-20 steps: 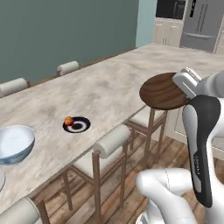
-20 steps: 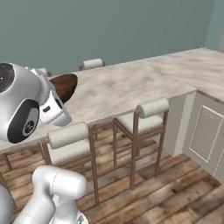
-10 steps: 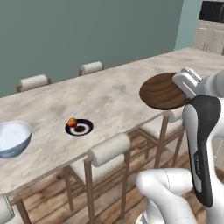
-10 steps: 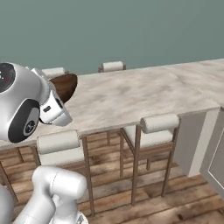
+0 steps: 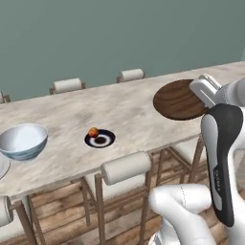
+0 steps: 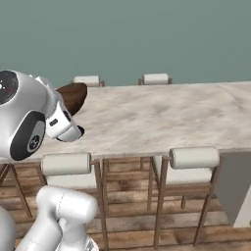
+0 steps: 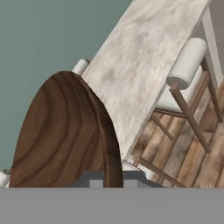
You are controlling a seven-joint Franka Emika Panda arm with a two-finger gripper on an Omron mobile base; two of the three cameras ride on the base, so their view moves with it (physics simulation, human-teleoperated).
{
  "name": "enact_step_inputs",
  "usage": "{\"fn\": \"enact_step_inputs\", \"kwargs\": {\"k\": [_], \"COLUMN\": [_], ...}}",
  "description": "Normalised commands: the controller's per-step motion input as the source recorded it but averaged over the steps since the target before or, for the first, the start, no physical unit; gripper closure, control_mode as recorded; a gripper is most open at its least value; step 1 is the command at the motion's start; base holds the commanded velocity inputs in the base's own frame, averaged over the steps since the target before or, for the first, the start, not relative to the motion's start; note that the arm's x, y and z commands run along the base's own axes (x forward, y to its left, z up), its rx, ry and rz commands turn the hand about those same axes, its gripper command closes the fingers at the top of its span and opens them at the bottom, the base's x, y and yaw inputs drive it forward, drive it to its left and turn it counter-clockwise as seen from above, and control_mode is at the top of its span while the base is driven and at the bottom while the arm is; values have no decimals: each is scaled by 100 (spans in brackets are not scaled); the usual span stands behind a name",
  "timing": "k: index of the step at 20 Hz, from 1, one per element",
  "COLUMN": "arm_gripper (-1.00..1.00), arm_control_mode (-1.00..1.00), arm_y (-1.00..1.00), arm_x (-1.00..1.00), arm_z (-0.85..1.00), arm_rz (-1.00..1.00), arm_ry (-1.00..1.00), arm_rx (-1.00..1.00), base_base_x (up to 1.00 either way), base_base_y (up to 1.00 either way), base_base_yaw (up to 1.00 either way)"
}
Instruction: Take the smaller bowl and place it next to the appetizer plate on the dining counter , and place the larger bowl next to the plate with cooked food.
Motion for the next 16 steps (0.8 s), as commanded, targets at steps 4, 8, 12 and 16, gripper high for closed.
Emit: {"fn": "enact_step_inputs", "kwargs": {"k": [4,8,12,16], "arm_gripper": [100,100,100,100], "arm_control_mode": [100,100,100,100], "arm_y": [0,0,0,0], "arm_x": [0,0,0,0], "arm_z": [0,0,0,0], "arm_rz": [0,0,0,0], "arm_ry": [0,0,0,0], "arm_rx": [0,0,0,0], "base_base_x": [55,48,39,35], "base_base_y": [-22,-33,-41,-42], "base_base_yaw": [41,42,42,42]}}
